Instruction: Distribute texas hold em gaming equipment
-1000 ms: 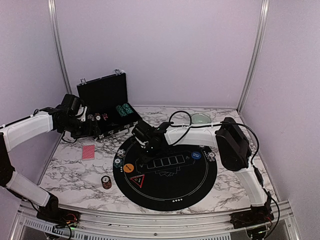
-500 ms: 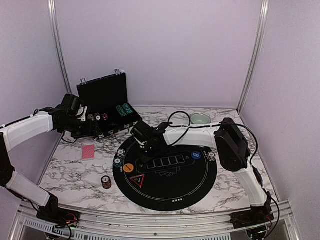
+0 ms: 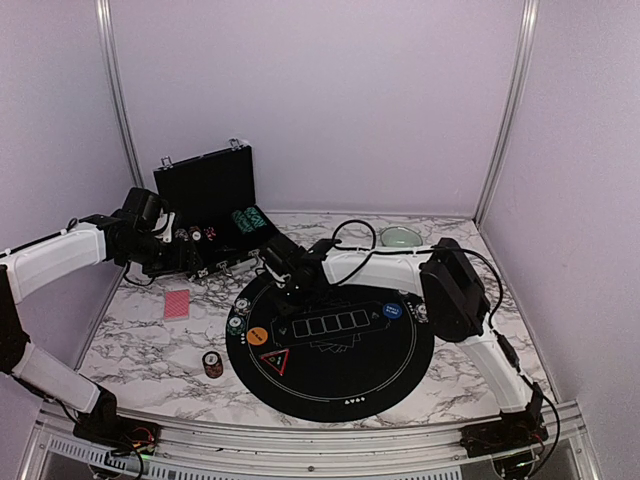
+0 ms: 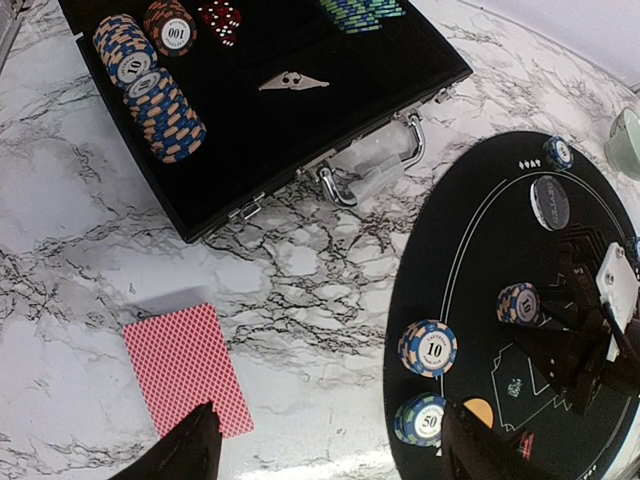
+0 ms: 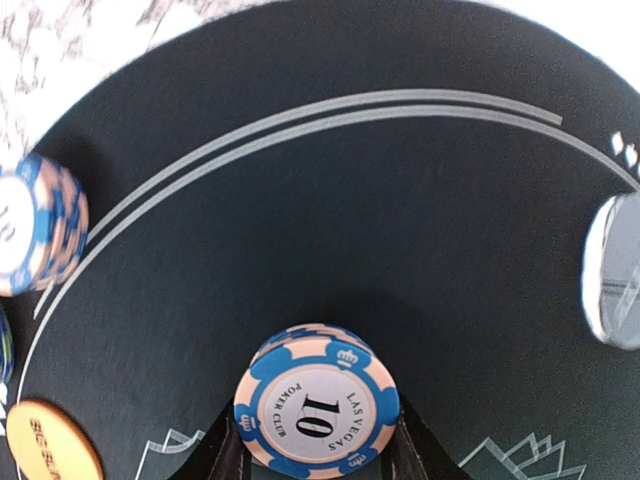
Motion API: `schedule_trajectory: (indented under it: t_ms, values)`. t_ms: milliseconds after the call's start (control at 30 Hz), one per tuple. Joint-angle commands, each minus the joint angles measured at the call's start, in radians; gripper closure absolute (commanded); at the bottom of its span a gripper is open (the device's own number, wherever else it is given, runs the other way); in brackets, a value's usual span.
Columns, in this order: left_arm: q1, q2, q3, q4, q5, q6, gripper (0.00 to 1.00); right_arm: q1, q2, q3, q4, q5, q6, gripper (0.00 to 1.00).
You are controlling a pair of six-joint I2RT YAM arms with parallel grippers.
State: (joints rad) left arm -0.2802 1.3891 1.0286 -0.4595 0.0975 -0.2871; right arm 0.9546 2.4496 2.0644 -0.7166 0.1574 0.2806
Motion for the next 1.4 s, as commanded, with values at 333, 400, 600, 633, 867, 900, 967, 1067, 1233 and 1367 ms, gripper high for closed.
schedule_trajectory:
  t_ms: [333,400,600,633,867,900,967,1067,1233,1367]
  values:
    - [0.012,0.031,-0.001,0.014,0.026,0.008,0.24,-0.122,0.186,0.233,0.007,0.008,-0.063,0.68]
    - [0.013,0.033,-0.002,0.014,0.030,0.007,0.24,-0.137,0.197,0.247,0.021,0.008,-0.066,0.68]
    - [0.014,0.036,-0.002,0.015,0.038,0.007,0.24,-0.175,0.217,0.263,0.057,0.014,-0.059,0.67]
    - [0.015,0.038,-0.002,0.016,0.039,0.006,0.24,-0.181,0.220,0.267,0.062,0.016,-0.061,0.67]
    - [0.015,0.038,-0.004,0.017,0.042,0.006,0.24,-0.215,0.239,0.289,0.082,0.021,-0.060,0.67]
    - [0.015,0.039,-0.004,0.016,0.042,0.006,0.24,-0.219,0.241,0.290,0.084,0.021,-0.060,0.67]
    - [0.015,0.041,-0.004,0.017,0.045,0.006,0.24,-0.227,0.244,0.292,0.087,0.020,-0.061,0.67]
    - [0.015,0.043,-0.002,0.017,0.046,0.006,0.24,-0.234,0.247,0.292,0.086,0.023,-0.062,0.67]
    - [0.015,0.045,-0.002,0.018,0.050,0.006,0.24,-0.243,0.249,0.292,0.079,0.039,-0.061,0.67]
    - [0.015,0.047,-0.002,0.016,0.051,0.006,0.24,-0.249,0.244,0.292,0.075,0.055,-0.060,0.67]
